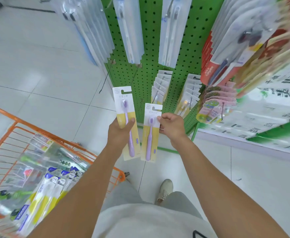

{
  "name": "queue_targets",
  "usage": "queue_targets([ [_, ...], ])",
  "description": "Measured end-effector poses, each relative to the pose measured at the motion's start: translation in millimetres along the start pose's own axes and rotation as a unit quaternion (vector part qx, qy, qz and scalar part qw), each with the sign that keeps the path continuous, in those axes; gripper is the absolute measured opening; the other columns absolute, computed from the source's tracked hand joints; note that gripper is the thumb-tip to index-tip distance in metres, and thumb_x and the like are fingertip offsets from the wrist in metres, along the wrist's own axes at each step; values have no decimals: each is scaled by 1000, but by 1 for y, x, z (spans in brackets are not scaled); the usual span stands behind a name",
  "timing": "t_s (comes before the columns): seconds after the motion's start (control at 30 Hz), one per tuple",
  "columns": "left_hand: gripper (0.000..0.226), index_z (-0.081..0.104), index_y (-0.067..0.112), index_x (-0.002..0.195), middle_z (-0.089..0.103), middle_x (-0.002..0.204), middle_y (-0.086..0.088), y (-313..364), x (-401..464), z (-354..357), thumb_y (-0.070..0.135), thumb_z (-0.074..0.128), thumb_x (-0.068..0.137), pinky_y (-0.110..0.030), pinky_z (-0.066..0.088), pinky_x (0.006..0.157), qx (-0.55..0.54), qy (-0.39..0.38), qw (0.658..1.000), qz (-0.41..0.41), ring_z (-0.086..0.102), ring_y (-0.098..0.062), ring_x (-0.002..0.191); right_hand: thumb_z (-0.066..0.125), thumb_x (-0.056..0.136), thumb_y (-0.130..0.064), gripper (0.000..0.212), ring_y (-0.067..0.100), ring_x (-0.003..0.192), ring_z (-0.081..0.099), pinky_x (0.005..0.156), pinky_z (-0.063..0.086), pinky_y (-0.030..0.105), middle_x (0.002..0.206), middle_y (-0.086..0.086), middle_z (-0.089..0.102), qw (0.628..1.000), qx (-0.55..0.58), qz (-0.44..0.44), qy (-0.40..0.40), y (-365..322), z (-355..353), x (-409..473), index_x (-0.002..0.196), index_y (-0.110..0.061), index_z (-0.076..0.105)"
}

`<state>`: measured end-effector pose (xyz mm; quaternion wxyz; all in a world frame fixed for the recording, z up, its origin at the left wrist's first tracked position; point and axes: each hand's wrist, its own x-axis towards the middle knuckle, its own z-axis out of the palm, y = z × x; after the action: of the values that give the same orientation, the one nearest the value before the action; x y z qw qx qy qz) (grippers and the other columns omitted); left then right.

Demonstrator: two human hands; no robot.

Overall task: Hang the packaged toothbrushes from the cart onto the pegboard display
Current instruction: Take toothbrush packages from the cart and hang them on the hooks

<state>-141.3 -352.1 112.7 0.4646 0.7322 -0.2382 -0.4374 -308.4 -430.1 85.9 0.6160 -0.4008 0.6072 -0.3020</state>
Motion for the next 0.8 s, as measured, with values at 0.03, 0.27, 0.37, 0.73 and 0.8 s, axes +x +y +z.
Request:
queue_targets([
  [0.03, 10, 71, 24, 101, 76, 96, 5, -1, 0, -1, 31, 68, 94, -30, 55, 84, 5, -9, 1000, -3, 71, -14, 91, 67, 96, -9, 18, 26, 70, 67, 77, 63, 48, 73, 6, 70, 1000, -3, 5, 0, 3, 3, 5, 77, -11, 69],
  [0.27, 8, 73, 22, 94, 76, 85, 9, 0, 11, -15, 27, 67, 95, -15, 52, 67, 32, -54, 998, 3, 69, -1, 73, 66, 96, -12, 16, 31, 76, 68, 77, 61, 58, 98, 25, 73, 999, 8, 21, 41, 12, 20, 33, 80, -11, 71],
  [0.37, 8, 73, 21, 95, 74, 83, 10, 4, 18, -20, 27, 68, 95, -9, 49, 59, 39, -65, 997, 0, 66, 2, 68, 67, 95, -11, 19, 38, 86, 73, 80, 60, 57, 92, 15, 77, 997, 9, 40, 67, 12, 21, 43, 77, -17, 72],
  [0.73, 21, 71, 14, 105, 75, 103, -7, 8, 32, -23, 32, 65, 97, -32, 55, 86, 30, -91, 995, -14, 69, -15, 86, 70, 93, -17, 21, 21, 71, 60, 81, 61, 46, 73, 10, 69, 990, -47, 19, 133, 9, 31, 63, 74, -7, 69],
  [0.8, 23, 71, 13, 103, 73, 95, -8, 8, 32, -23, 34, 63, 98, -25, 53, 76, 48, -103, 993, -10, 66, -13, 79, 68, 95, -17, 19, 17, 77, 58, 78, 53, 30, 76, 0, 65, 986, -50, 5, 157, -2, 32, 63, 79, -7, 68],
])
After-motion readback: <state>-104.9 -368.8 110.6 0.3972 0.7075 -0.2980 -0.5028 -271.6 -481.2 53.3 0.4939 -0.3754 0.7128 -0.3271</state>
